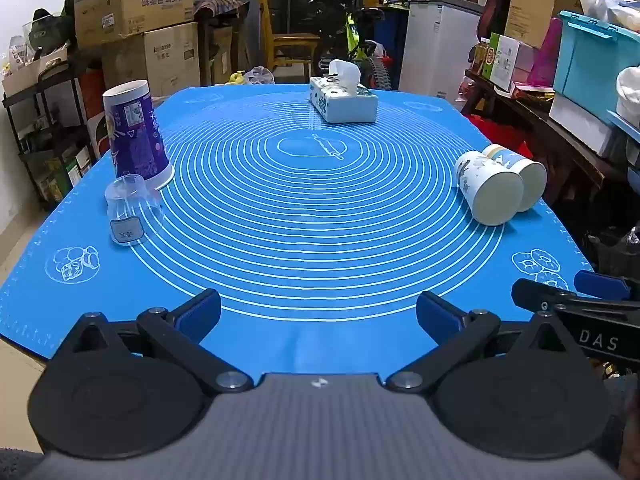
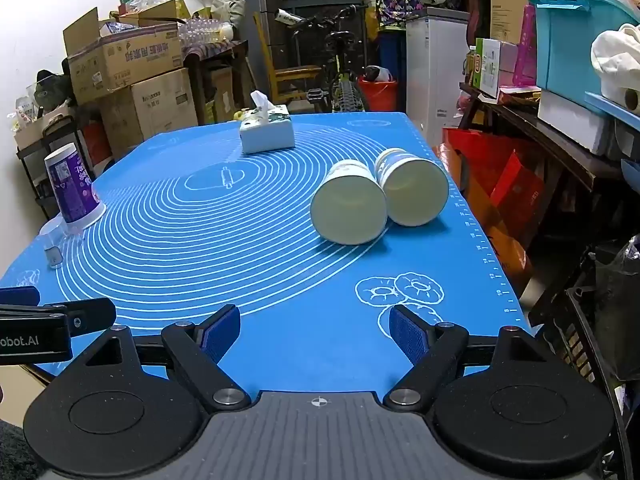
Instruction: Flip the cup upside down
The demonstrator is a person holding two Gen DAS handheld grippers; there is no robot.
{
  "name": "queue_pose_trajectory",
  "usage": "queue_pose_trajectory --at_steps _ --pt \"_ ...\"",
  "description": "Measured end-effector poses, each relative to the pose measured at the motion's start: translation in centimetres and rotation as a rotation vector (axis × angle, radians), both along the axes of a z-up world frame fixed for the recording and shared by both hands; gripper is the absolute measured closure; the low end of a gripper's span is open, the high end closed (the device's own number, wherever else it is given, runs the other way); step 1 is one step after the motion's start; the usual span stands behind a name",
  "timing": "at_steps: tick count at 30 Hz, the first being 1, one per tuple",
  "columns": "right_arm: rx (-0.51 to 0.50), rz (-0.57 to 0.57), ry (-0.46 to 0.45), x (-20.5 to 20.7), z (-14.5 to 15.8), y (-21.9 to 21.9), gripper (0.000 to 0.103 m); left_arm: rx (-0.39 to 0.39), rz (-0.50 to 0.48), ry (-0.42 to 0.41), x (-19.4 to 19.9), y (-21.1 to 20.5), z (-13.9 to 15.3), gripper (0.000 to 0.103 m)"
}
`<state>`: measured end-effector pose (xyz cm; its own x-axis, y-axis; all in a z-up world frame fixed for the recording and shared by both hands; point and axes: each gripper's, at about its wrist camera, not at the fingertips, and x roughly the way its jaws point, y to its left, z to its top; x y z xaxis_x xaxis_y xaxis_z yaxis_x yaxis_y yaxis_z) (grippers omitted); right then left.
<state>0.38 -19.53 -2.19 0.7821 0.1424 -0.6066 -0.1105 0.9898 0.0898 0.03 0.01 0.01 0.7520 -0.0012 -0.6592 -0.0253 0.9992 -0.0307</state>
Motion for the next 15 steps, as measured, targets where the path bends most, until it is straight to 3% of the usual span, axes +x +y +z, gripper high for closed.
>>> queue_pose_trajectory --at_steps 15 --pt "0.0 0.0 0.004 0.02 -0.11 0.0 0.019 -0.008 -0.027 -0.015 -0.07 -0.06 0.09 0.0"
